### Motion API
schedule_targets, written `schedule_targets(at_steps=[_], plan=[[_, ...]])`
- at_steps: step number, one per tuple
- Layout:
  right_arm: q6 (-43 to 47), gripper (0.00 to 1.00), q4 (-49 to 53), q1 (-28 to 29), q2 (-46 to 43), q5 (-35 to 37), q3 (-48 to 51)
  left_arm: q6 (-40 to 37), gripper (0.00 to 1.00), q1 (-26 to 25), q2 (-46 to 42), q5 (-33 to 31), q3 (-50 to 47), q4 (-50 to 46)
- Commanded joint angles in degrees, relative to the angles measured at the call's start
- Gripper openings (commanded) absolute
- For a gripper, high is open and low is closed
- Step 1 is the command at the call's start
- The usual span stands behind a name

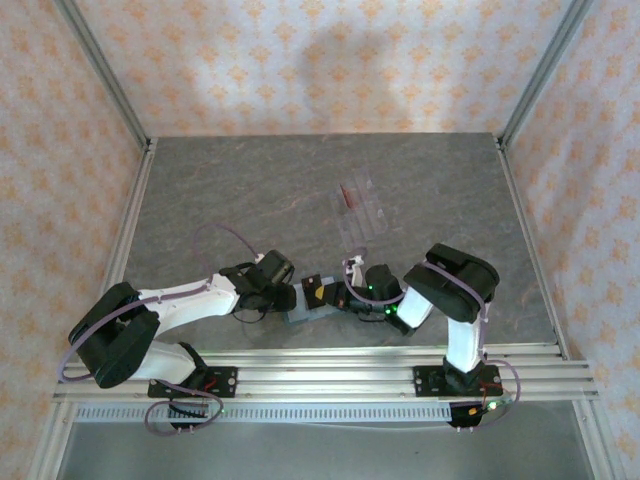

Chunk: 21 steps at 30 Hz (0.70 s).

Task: Put the credit cards into the card holder
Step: Insert the credit card into the card slot.

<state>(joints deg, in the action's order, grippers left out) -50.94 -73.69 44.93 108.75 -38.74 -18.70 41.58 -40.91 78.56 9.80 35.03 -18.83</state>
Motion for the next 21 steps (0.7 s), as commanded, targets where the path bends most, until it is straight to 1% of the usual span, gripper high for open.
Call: schedule_targets(at_steps=[1, 11, 17, 21], plan=[[-0.62, 0.00, -0.86, 1.36, 2.28, 1.12, 1.75, -0.34, 0.40, -0.32, 0.46, -1.96, -1.98, -3.76], [-2.51, 0.00, -4.29, 2.36, 4.89, 2.18, 4.03, -0.45, 0.40, -0.32, 0.11, -2.03, -2.07, -3.93], [-2.36, 0.00, -1.27, 2.31, 4.73, 2.27, 4.09, -0.54, 0.40, -0.32, 0.00, -2.07, -2.07, -4.02], [-1.67, 0.00, 3.65, 2.34, 3.46, 2.43, 3.14, -0.45, 0.40, -0.31, -0.32, -2.11, -2.26, -4.00]])
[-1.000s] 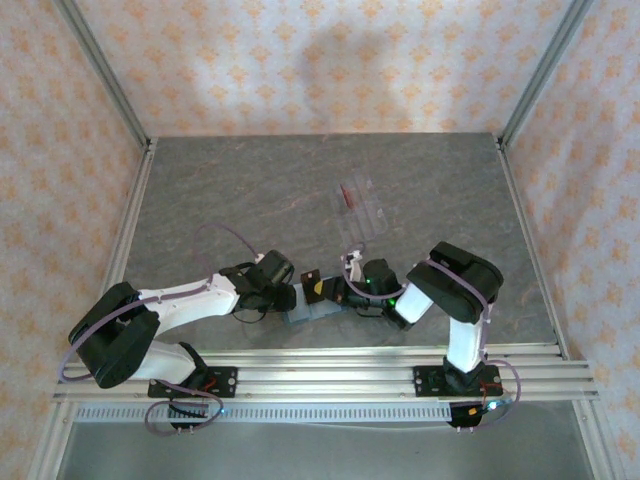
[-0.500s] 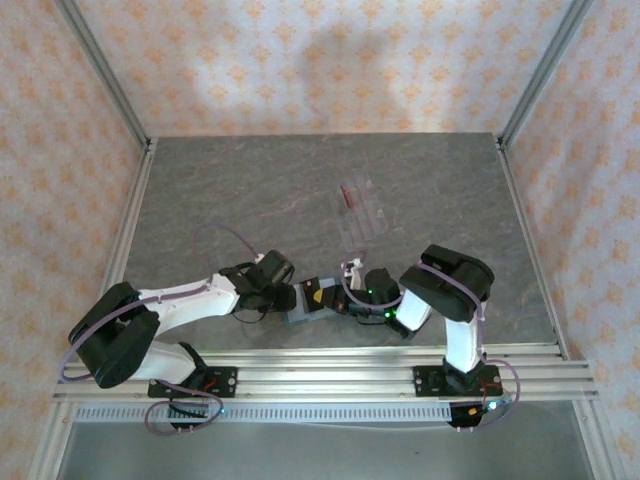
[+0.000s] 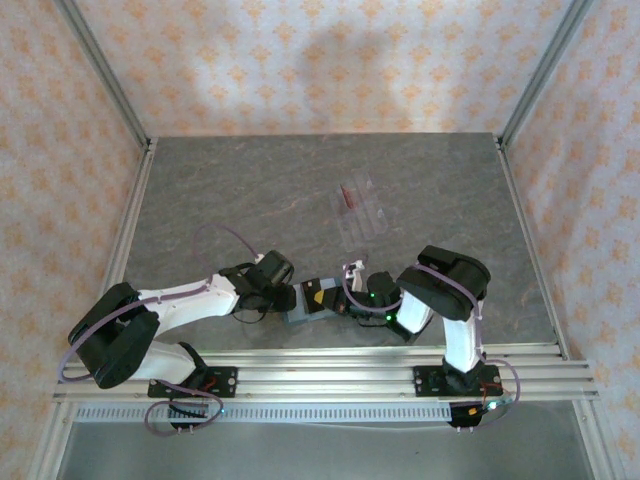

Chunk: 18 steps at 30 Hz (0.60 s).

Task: Put the credit cards into the card holder
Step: Insert the credit card into the card slot.

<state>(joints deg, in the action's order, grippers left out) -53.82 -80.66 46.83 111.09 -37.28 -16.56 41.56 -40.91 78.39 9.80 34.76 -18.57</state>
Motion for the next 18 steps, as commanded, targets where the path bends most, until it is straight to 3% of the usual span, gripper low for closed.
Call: schedule_targets(at_steps=[1, 9, 18], plan=[[1.31, 0.00, 11.57, 0.45, 0.66, 1.05, 0.85, -0.43, 0.40, -0.30, -0.20, -2.14, -2.07, -4.23], [3.11, 0.00, 24.08, 0.88, -3.41, 2.95, -1.50, -0.34, 0.40, -0.27, -0.59, -2.14, -2.42, -4.20], [2.39, 0.00, 30.16, 1.60, -4.03, 4.38, -3.01, -0.34, 0.40, -0.32, -0.26, -2.06, -2.77, -3.54]])
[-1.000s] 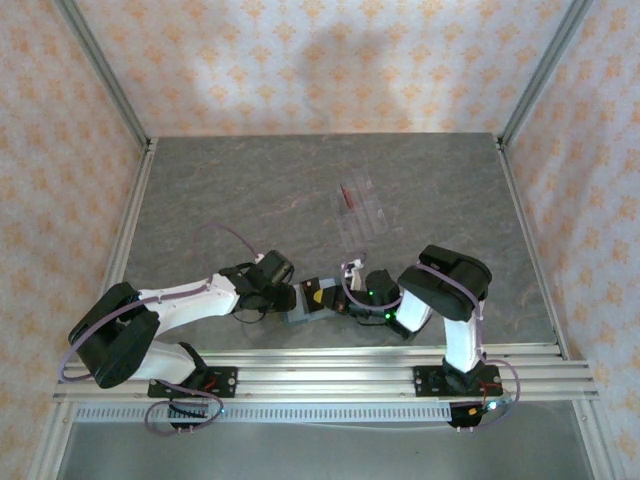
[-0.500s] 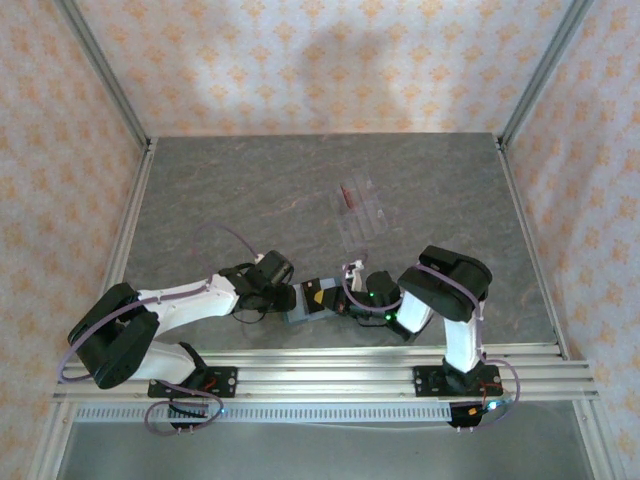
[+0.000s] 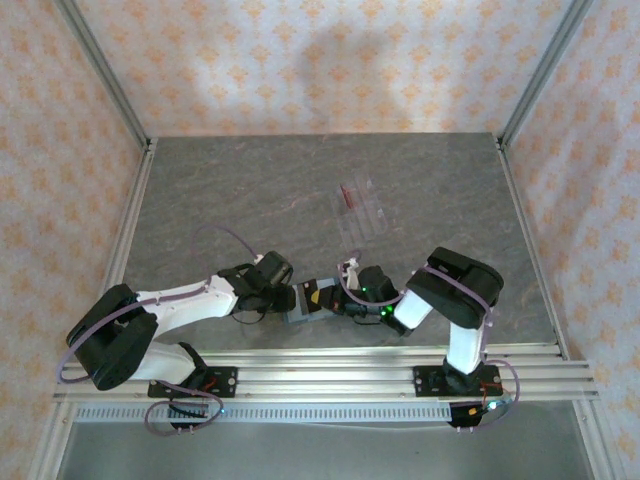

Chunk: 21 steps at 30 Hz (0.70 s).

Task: Put the credit cards into the card holder
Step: Insert the credit card into the card slot.

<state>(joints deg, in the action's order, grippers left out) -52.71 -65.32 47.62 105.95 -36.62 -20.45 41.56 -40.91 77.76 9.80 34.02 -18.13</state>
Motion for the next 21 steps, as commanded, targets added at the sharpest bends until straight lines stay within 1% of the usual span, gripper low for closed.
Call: schedule_targets(at_steps=[1, 10, 21], plan=[[1.41, 0.00, 15.83, 0.81, 0.70, 3.83, 0.69, -0.34, 0.40, -0.30, 0.44, -1.97, -2.03, -3.93], [3.40, 0.00, 26.76, 1.23, -4.76, 4.53, -0.91, -0.36, 0.40, -0.32, 0.95, -1.65, -2.38, -2.93], [3.55, 0.00, 31.12, 2.91, -5.44, 4.89, -2.52, -0.43, 0.40, -0.32, 1.49, -1.52, -2.65, -2.08]])
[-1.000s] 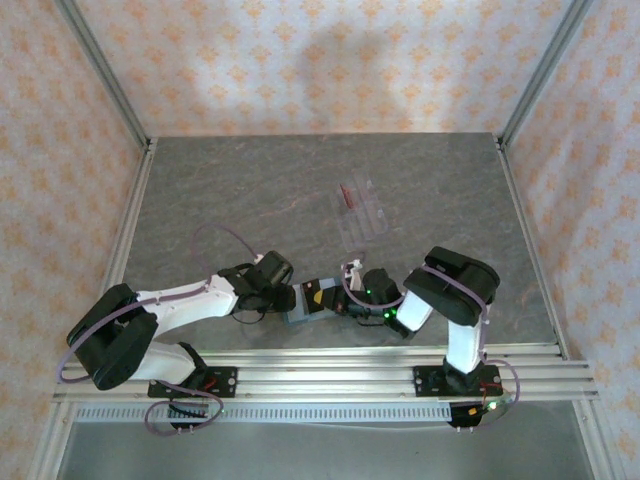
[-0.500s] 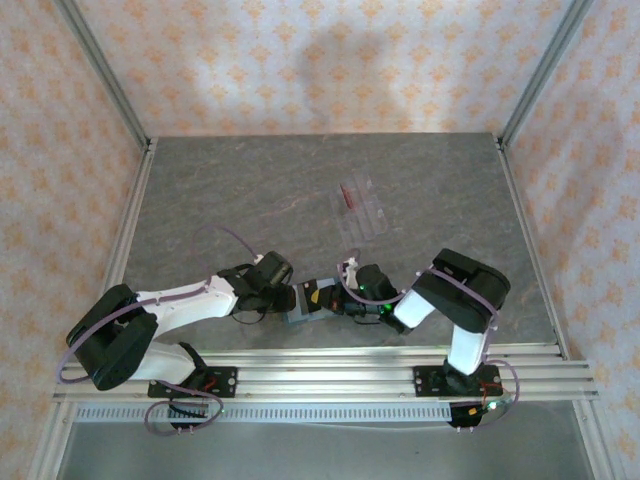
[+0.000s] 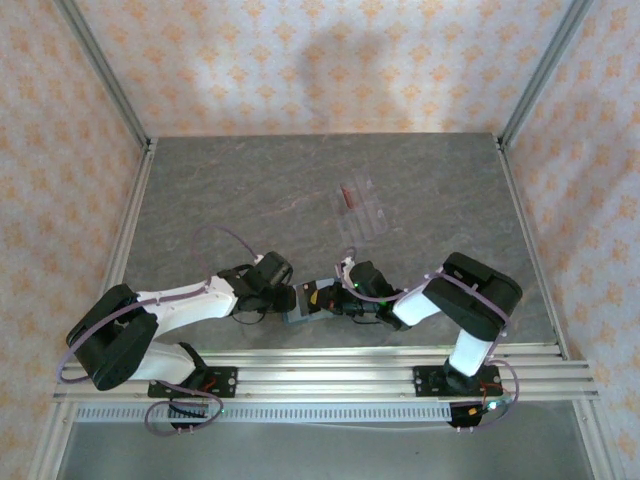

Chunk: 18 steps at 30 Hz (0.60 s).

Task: Put the credit cards into the card holder
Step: Insert the credit card into the card slot.

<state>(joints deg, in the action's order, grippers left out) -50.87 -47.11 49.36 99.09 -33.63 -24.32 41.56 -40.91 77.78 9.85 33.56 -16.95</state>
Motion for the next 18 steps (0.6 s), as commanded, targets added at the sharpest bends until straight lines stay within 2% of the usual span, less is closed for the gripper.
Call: schedule_targets(at_steps=[1, 9, 18], plan=[[1.73, 0.00, 13.34, 1.26, 1.15, 2.03, 1.42, -0.43, 0.40, -0.32, 1.42, -1.54, -2.27, -3.27], [3.40, 0.00, 20.04, 3.23, -1.36, 3.65, -0.44, -0.43, 0.40, -0.32, 1.78, -1.32, -2.50, -2.50], [3.11, 0.12, 20.22, 3.85, -1.08, 3.77, -1.74, -0.47, 0.40, -0.32, 1.94, -1.10, -2.62, -2.22]])
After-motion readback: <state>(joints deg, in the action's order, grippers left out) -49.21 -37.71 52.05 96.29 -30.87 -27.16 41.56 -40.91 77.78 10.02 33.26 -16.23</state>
